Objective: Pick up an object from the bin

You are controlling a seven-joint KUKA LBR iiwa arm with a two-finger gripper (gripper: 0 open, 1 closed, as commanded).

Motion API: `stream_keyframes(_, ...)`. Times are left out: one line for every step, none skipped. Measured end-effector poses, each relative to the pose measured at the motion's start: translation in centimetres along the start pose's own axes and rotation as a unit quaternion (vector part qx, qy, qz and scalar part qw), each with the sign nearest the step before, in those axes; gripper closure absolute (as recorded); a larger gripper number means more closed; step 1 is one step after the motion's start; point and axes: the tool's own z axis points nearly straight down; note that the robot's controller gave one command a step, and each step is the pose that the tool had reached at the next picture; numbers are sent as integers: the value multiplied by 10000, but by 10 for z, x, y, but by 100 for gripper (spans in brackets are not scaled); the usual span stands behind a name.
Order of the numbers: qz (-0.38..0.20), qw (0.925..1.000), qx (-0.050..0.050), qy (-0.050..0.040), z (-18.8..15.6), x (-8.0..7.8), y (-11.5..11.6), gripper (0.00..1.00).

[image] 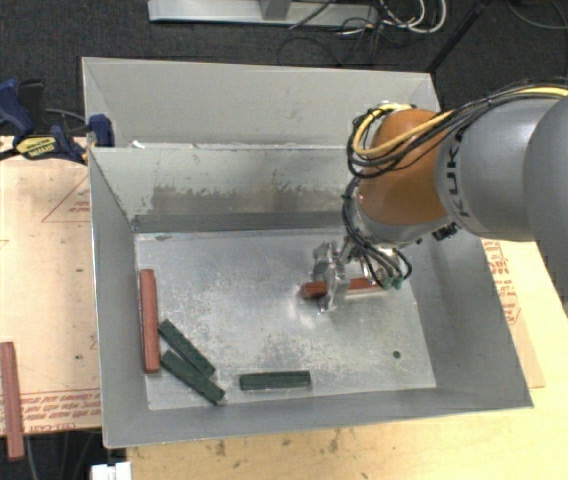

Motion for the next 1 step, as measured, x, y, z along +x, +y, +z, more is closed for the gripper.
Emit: stream_keyframes(-121, 9999, 0, -48, -186, 11, 37, 100)
